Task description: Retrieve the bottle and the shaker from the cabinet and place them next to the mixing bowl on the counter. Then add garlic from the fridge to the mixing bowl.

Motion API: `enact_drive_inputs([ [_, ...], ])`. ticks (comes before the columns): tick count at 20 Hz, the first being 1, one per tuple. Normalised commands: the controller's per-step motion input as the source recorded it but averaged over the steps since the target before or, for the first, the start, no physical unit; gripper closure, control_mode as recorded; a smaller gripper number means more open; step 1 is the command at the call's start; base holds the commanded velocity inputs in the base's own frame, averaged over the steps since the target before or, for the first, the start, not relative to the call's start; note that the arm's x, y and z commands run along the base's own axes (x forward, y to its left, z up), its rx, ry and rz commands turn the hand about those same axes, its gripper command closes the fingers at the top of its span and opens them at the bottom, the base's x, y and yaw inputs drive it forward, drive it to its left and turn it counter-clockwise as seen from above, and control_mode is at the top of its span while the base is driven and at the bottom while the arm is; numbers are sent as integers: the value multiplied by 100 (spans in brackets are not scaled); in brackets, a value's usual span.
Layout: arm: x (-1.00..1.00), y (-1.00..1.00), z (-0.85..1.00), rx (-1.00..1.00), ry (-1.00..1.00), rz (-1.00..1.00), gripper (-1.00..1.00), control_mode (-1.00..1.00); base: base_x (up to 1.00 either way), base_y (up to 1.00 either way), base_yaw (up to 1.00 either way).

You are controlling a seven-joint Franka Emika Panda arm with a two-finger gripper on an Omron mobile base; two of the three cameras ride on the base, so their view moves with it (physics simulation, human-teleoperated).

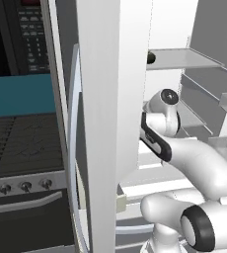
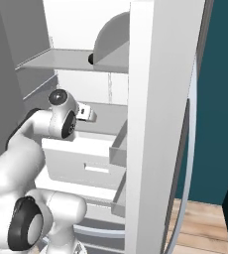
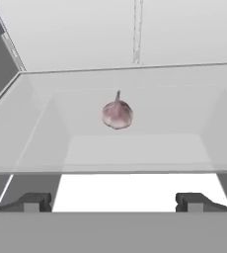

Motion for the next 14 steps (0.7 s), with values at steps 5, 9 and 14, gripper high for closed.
enact_drive_inputs([
  [5,37,4,-20,0,0,0,-100,-100,0,0,0],
  [9,47,0,-2,0,0,0,-100,-100,0,0,0],
  [14,40,0,-2,0,0,0,-100,-100,0,0,0],
])
